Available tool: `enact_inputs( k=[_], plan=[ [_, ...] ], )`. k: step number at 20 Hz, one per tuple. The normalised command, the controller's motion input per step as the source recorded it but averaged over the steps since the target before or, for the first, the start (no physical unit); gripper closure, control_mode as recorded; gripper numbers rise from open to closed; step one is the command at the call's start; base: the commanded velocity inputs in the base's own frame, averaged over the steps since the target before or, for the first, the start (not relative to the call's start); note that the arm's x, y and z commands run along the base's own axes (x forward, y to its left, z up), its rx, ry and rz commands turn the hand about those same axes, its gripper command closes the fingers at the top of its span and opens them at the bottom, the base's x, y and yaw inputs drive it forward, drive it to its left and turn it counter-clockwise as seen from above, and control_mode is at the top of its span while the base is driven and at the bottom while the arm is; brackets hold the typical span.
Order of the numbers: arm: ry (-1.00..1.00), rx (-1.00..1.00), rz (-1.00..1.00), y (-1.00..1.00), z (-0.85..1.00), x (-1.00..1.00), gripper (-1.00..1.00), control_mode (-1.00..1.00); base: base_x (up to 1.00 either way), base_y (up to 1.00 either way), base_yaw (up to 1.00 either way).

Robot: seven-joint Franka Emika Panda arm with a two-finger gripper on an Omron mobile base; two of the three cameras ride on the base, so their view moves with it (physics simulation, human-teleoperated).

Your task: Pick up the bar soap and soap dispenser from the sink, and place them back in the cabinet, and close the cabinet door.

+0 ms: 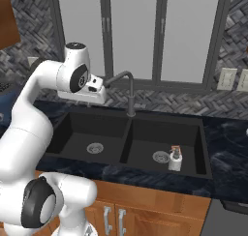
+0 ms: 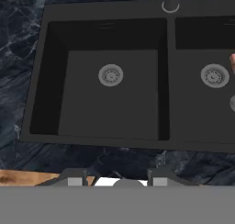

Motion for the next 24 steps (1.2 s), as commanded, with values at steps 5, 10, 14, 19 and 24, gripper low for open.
enact_inputs(
  k=[5, 10, 14, 19, 24],
  plan=[
    [-0.01, 0.0, 0.0, -0.22, 0.0, 0.0, -1.0, -1.0, 0.0, 0.0, 0.0],
    [-0.07, 0.0, 0.0, -0.67, 0.0, -0.08, -1.0, -1.0, 0.0, 0.0, 0.0],
    [-0.11, 0.0, 0.0, -0.73, -0.03, -0.16, -1.0, -1.0, 0.0, 0.0, 0.0],
    [-0.11, 0.0, 0.0, -0.71, -0.1, -0.16, -1.0, -1.0, 0.0, 0.0, 0.0],
    [-0.09, -0.04, 0.0, -0.57, -0.17, -0.01, -1.0, -1.0, 0.0, 0.0, 0.0]
  ],
)
